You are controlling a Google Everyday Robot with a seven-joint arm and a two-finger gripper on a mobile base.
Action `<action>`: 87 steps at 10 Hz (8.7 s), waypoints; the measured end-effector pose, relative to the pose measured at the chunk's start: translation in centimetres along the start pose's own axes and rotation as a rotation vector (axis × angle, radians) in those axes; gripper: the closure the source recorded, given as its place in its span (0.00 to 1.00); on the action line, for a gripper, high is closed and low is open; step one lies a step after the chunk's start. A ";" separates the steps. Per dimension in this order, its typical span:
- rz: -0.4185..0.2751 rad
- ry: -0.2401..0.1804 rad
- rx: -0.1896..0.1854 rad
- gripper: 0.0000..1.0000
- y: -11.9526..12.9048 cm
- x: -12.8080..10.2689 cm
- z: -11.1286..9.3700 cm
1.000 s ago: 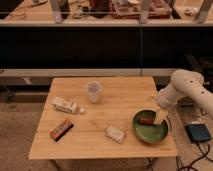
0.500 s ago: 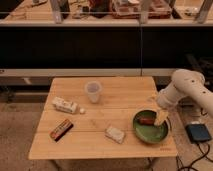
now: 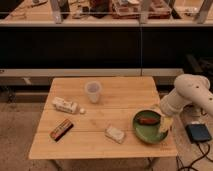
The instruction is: Place the pepper in the ceramic cup
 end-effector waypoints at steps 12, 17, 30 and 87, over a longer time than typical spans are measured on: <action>0.005 0.085 0.065 0.32 -1.9 2.8 5.3; 0.024 0.115 0.115 0.24 -3.0 3.8 6.8; 0.033 0.109 0.090 0.24 -3.9 3.4 9.6; -0.526 -0.037 0.143 0.20 -30.2 -27.9 1.7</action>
